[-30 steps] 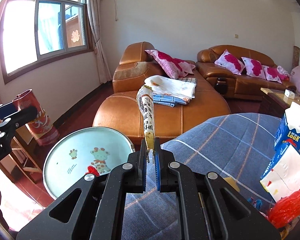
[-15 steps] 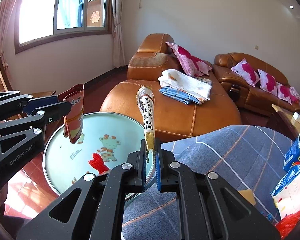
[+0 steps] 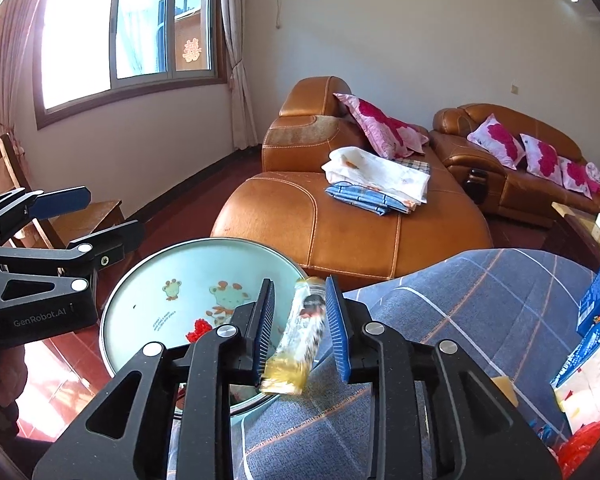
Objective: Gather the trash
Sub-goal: 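Carry the red packet and clear bottle over the blue bin and open both grippers, then move the right gripper to the yellow plastic bag and grasp it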
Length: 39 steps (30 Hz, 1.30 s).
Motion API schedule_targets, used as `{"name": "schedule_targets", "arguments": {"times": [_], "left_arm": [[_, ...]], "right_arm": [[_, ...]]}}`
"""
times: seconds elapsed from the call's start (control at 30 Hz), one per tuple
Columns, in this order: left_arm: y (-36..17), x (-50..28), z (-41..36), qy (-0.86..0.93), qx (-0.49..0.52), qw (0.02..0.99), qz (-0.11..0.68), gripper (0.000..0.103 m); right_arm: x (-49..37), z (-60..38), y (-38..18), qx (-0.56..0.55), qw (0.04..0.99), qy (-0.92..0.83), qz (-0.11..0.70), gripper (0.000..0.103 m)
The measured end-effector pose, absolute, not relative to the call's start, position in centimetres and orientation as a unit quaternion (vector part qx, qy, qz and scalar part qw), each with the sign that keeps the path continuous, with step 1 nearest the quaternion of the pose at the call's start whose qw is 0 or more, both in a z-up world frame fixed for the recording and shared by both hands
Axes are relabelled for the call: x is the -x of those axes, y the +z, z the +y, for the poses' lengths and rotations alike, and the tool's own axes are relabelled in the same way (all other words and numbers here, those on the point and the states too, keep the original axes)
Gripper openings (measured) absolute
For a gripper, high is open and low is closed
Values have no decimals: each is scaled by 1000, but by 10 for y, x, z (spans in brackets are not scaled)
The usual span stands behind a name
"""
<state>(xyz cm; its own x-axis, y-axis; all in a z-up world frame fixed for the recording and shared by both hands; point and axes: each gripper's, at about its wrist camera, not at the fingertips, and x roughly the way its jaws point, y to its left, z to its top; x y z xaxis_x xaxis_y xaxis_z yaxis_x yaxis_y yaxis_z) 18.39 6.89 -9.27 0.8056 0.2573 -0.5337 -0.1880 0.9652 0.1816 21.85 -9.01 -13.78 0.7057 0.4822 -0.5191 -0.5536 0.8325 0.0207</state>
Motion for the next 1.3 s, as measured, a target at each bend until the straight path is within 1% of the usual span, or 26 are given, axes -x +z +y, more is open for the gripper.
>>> {"name": "schedule_targets", "arguments": {"times": [0.2,0.33,0.43,0.5,0.57,0.63,0.67,1.0,1.2,1.3], "left_arm": [[-99,-188,75,136,-60,942,302,85],[-101,-189,78,146,-62,938,308,87],[-99,-186,77,150,-71,941,296,87],[-96,-184,73,145,-71,942,293,89],[-95,-183,67,138,-71,945,289,94],[-95,-183,58,125,-75,946,290,95],[-96,-183,52,116,-76,946,293,95],[-102,-165,-29,5,-106,947,302,95],[-105,-152,-85,-56,-130,943,301,95],[-109,-147,-102,-76,-134,939,307,95]], "right_arm": [[-217,-99,-133,51,931,268,241,27],[-220,-103,-133,41,934,257,246,29],[-218,-111,-130,28,946,224,232,29],[-217,-119,-128,21,952,198,233,33],[-213,-127,-126,23,955,176,238,38],[-207,-138,-122,16,958,160,239,42],[-204,-144,-120,13,959,153,240,46],[-147,-223,-110,8,964,78,253,55],[-110,-292,-123,-15,958,5,285,55],[-97,-313,-135,-25,951,-3,307,55]]}}
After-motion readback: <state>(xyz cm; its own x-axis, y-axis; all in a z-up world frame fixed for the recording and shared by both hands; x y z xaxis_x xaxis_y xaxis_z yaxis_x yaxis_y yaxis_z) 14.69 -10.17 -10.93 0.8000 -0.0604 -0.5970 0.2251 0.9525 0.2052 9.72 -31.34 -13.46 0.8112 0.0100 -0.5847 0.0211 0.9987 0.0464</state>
